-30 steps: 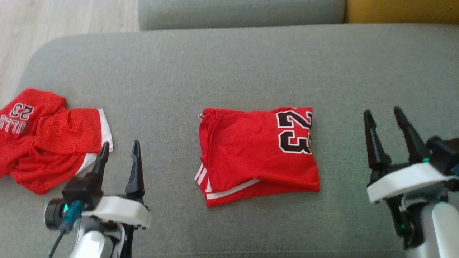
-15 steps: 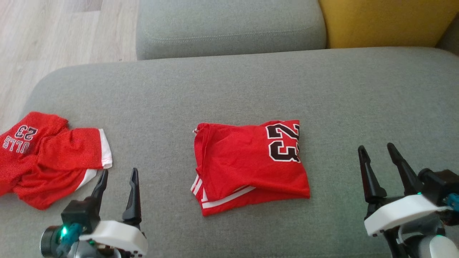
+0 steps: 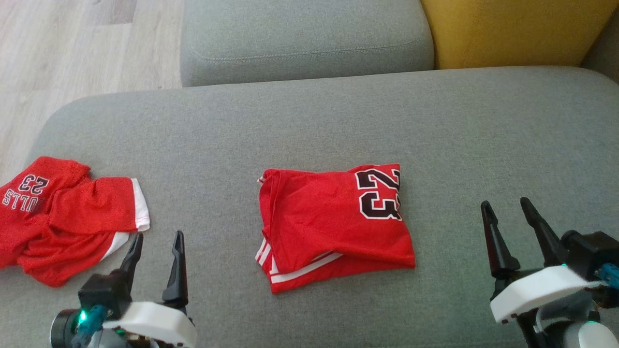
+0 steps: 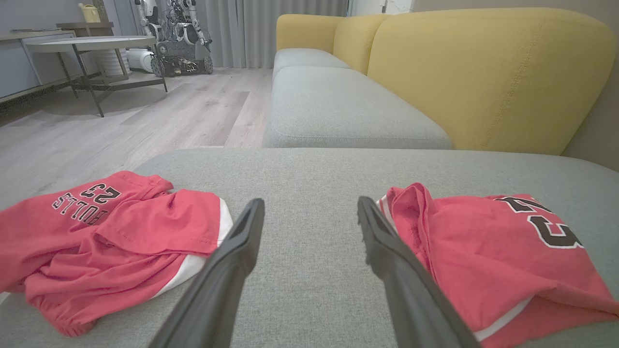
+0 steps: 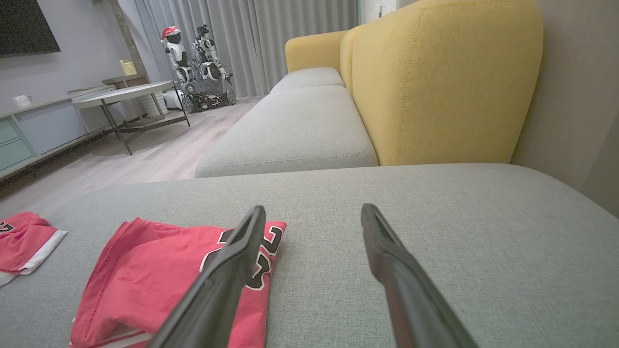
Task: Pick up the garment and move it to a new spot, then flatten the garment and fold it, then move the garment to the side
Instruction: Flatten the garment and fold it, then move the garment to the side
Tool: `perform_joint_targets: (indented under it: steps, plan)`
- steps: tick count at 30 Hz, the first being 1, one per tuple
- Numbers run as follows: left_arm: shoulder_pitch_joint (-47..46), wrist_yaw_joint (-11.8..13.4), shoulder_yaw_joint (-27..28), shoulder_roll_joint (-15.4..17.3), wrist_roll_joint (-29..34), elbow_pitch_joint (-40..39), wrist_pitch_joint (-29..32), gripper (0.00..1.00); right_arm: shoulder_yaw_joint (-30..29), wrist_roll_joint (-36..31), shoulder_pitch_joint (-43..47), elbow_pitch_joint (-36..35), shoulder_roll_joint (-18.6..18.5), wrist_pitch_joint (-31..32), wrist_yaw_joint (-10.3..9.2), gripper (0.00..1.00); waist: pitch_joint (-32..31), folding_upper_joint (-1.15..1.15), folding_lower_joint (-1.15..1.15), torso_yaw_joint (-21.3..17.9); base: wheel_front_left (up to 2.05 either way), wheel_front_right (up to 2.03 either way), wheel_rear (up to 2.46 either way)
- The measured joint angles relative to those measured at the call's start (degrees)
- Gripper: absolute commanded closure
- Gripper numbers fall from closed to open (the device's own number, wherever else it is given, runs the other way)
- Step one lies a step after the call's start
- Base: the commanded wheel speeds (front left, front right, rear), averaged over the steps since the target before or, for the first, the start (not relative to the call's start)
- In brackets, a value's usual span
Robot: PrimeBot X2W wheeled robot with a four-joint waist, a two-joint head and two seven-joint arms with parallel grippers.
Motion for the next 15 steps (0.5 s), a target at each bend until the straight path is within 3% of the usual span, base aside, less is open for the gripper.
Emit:
perform_joint_targets:
  steps: [15]
  plan:
    - [0.0,0.1,-0.3,0.3,-0.1,-0.5,0.5,0.00,0.0,0.0,0.0,0.2,0.1,0.0,0.00,0.00,0.4,0.00,0.00,0.2,0.00,0.00,0.00]
